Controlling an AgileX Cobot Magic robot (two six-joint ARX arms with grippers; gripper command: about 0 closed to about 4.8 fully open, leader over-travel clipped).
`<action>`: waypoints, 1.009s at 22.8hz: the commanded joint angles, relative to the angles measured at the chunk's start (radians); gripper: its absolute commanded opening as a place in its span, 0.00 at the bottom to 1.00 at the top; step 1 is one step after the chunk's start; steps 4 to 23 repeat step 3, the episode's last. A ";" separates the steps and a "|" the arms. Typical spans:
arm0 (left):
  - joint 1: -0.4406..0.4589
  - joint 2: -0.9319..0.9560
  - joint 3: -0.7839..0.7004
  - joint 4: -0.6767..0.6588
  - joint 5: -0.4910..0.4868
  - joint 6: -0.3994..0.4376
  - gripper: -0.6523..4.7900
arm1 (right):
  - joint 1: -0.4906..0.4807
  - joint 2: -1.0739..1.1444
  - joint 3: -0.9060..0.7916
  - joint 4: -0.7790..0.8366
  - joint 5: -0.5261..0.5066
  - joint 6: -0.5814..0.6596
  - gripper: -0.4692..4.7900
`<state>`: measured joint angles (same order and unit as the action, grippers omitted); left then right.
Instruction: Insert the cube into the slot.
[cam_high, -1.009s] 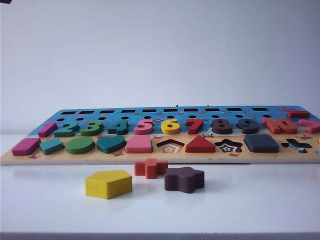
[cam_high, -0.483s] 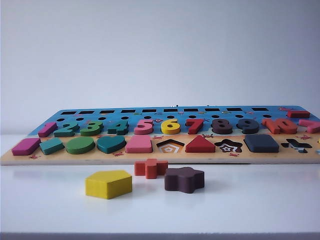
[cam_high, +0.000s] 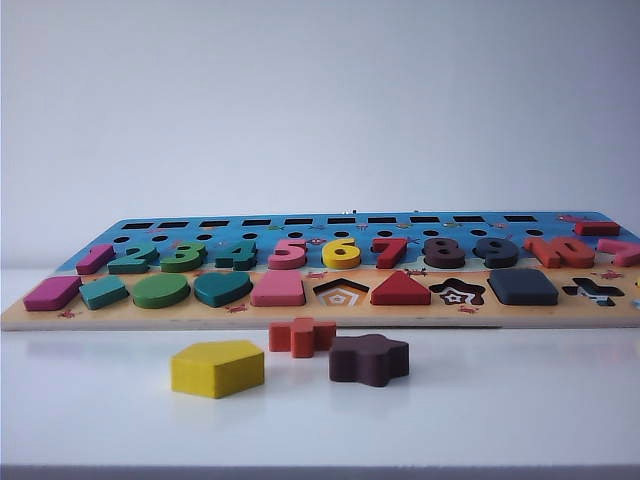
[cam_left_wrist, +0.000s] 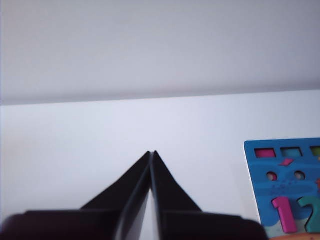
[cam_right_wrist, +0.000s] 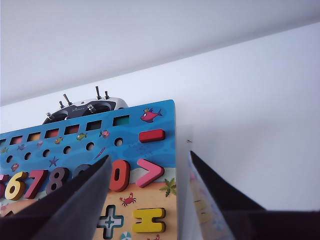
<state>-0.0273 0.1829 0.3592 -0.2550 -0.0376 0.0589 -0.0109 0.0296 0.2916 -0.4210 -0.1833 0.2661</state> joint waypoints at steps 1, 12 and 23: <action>0.002 -0.062 -0.095 0.070 -0.010 0.004 0.14 | -0.001 -0.029 -0.028 0.031 0.003 0.007 0.63; 0.002 -0.101 -0.163 0.114 -0.016 0.005 0.14 | -0.001 -0.027 -0.048 0.037 0.004 0.006 0.63; 0.002 -0.101 -0.163 0.114 -0.016 0.005 0.14 | -0.001 -0.027 -0.048 0.037 0.004 0.006 0.63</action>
